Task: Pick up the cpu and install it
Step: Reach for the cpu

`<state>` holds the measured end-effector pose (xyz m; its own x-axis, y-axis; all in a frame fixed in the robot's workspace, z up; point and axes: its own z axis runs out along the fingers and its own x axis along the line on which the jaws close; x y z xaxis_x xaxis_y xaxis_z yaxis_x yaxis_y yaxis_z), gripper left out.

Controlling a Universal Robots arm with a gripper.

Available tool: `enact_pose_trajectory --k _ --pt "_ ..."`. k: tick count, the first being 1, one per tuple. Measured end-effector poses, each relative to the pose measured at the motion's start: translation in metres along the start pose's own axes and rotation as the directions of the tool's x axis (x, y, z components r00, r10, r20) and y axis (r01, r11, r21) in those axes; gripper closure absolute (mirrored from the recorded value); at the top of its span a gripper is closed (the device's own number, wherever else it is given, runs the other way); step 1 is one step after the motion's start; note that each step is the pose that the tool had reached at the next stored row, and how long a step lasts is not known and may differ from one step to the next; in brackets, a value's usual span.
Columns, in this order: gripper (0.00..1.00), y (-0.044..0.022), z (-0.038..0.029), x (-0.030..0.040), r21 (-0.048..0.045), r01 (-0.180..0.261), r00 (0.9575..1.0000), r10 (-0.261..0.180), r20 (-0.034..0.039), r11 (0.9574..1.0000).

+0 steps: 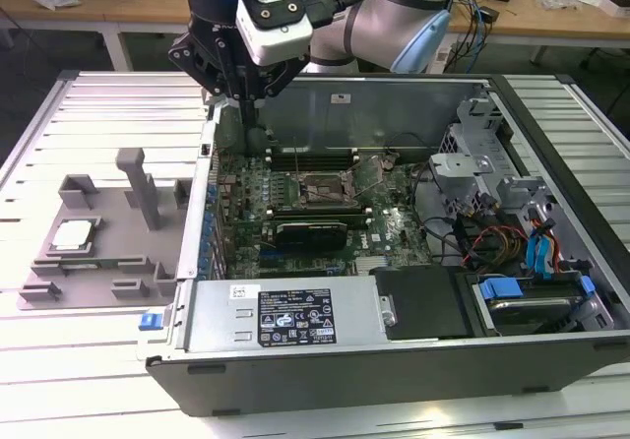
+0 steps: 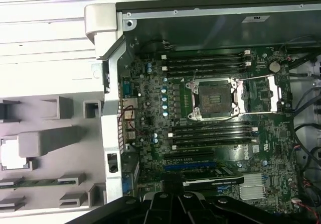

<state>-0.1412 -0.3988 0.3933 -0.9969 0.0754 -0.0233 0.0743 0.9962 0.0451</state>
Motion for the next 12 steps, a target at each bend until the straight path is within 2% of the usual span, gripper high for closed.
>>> enact_pose_trajectory --k 6,12 --pt "0.89 -0.0006 -0.0002 0.0075 -0.0001 0.000 1.0000 0.000 0.0001 1.0000" --pt "0.89 -0.0018 -0.0006 0.0243 0.0000 0.000 1.0000 0.000 0.0006 1.0000"
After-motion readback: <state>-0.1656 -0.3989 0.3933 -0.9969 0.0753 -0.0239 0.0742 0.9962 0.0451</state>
